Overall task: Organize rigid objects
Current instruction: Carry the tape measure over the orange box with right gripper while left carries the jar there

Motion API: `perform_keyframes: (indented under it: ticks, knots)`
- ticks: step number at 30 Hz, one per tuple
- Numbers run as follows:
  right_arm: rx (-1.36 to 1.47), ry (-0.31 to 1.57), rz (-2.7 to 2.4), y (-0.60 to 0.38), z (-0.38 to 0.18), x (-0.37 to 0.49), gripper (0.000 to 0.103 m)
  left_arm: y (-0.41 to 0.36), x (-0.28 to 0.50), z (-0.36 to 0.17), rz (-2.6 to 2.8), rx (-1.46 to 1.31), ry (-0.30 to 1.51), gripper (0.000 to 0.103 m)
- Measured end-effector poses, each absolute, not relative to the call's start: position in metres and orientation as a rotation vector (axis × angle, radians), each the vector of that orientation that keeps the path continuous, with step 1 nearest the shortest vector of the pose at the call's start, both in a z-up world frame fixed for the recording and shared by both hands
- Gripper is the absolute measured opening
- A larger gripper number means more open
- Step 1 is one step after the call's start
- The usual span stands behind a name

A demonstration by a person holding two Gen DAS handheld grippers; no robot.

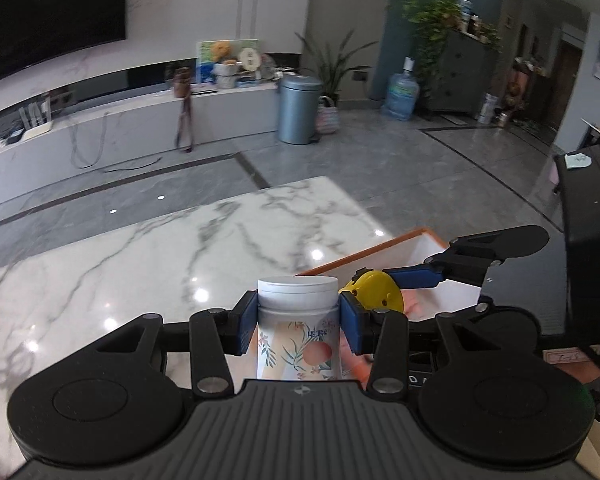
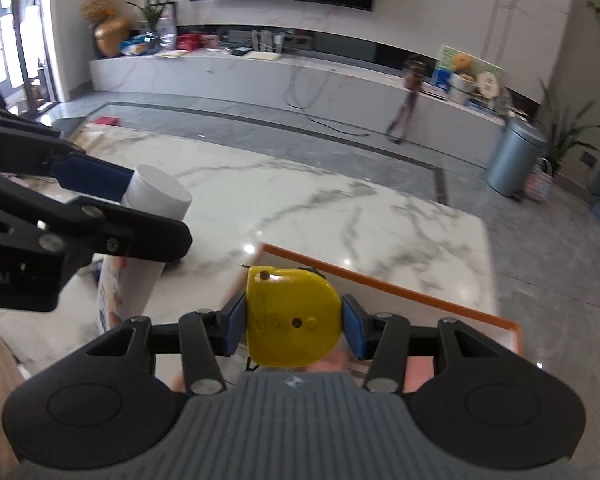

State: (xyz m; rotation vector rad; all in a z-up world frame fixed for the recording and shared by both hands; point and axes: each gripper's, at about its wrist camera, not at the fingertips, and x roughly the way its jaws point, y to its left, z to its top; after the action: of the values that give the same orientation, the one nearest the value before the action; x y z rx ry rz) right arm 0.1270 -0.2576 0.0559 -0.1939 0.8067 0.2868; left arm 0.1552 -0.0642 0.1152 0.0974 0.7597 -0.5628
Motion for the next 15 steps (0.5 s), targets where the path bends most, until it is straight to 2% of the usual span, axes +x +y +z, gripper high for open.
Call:
perform_keyframes:
  ticks: [8,15]
  knots:
    - [-0.174,0.895,0.181,-0.314,0.023,0.126,0.050,-0.139,0.151,0.092,-0.710,0.295,0.759,0.050]
    - [-0.145,0.979,0.152,-0.342,-0.011,0.123,0.050,-0.172,0.149,0.050,-0.817,0.420,0.826,0.050]
